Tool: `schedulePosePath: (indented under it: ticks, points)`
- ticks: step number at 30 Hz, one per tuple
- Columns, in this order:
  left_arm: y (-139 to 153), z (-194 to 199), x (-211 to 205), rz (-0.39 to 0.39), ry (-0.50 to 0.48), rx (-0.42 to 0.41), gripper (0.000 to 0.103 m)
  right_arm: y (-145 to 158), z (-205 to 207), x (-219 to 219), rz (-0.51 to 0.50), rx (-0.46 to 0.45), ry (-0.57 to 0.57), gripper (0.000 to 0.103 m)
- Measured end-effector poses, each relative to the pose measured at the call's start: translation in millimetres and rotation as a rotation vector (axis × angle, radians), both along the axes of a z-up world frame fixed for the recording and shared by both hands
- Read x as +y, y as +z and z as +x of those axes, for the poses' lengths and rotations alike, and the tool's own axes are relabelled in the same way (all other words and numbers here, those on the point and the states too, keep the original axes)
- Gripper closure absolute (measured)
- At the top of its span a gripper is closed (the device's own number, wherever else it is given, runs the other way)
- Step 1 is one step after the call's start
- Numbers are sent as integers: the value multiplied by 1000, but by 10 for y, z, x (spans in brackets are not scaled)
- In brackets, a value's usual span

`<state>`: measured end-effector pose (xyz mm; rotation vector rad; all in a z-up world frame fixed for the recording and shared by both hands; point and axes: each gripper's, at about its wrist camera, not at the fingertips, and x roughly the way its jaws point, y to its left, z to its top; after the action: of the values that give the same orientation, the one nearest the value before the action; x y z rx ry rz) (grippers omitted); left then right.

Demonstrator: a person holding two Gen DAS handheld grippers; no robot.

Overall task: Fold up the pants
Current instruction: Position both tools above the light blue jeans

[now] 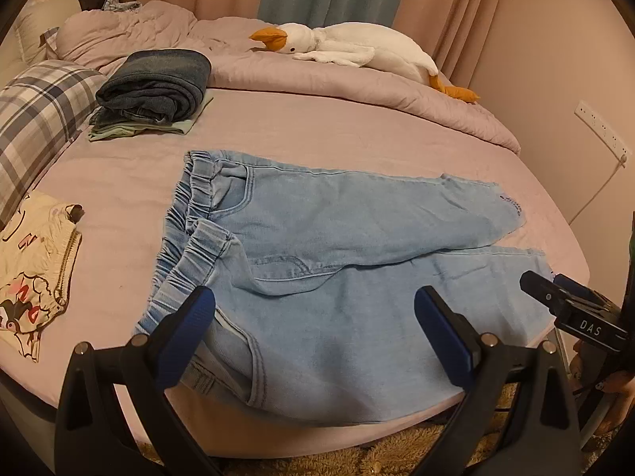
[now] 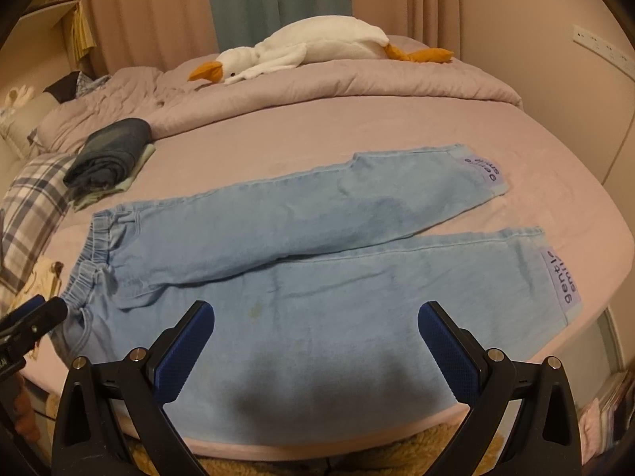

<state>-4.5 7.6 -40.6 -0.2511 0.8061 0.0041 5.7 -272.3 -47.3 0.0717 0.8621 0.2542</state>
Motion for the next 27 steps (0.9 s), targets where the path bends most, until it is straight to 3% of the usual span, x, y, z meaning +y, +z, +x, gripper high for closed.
schedulePosePath:
  ticks: [27]
  points:
    - [-51, 51, 26, -4, 13, 37, 6, -76, 30, 3, -8, 25, -16, 0]
